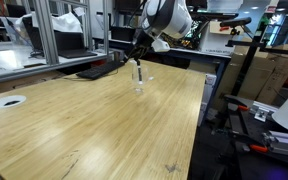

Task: Put the marker in the cup

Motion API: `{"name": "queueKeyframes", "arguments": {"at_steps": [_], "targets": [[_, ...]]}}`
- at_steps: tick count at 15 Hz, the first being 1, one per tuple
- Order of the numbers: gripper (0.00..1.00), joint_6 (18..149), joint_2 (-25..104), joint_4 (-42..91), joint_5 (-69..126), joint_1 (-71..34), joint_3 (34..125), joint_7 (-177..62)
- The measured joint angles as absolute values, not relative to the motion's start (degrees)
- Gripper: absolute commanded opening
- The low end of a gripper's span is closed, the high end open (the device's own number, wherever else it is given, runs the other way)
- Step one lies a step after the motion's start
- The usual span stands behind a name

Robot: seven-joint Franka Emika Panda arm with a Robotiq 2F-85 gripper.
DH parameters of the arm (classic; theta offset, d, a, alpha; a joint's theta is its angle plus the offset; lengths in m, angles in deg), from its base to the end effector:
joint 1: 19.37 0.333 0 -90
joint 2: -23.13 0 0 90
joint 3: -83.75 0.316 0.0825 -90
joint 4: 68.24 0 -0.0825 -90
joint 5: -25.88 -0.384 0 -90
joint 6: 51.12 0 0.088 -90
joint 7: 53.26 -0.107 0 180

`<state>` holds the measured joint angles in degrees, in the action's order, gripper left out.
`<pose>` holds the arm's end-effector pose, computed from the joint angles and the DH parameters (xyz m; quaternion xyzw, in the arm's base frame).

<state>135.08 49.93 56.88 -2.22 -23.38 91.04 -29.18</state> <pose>0.5939 -0.0151 0.2330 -0.9567 0.0272 -0.2892 0.0192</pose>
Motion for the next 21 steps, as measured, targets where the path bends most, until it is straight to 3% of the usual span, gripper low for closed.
{"name": "queueKeyframes", "arguments": {"at_steps": [7, 21], "targets": [[1.0, 132.8, 47.5, 59.0, 6.8, -19.9, 86.0, -40.2], [1.0, 92.0, 31.1, 54.1, 21.6, -22.1, 82.4, -52.3]]}}
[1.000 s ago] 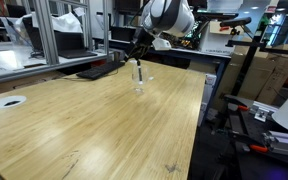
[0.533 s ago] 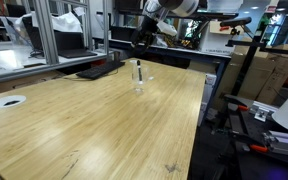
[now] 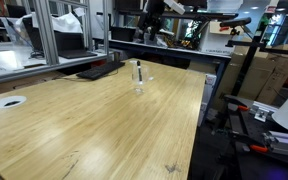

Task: Put the marker in the cup

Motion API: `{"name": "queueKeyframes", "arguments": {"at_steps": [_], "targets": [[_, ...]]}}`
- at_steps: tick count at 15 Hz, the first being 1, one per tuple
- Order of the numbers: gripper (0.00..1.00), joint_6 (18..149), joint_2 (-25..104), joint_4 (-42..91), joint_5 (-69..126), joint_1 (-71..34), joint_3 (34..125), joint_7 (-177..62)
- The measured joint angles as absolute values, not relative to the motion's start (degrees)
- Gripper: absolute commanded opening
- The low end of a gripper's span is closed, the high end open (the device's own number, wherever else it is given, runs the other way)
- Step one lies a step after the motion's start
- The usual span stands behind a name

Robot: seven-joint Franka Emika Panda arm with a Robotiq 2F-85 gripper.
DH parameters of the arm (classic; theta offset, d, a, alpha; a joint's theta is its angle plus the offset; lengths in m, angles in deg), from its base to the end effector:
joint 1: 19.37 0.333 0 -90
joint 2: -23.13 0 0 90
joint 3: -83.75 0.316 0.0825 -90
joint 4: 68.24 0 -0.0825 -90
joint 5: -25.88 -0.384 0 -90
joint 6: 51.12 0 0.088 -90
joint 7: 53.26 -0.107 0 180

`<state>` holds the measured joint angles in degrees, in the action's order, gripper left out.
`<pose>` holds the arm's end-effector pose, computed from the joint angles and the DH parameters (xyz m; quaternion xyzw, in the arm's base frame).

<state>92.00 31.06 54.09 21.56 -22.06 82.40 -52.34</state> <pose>0.5798 -0.0412 0.3647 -0.9919 0.0542 -0.1129 0.0194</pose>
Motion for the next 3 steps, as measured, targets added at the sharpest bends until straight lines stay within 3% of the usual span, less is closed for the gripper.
{"name": "queueKeyframes", "arguments": {"at_steps": [3], "targets": [[1.0, 88.1, 30.7, 52.8, 23.9, -21.8, 82.4, -53.8]]}}
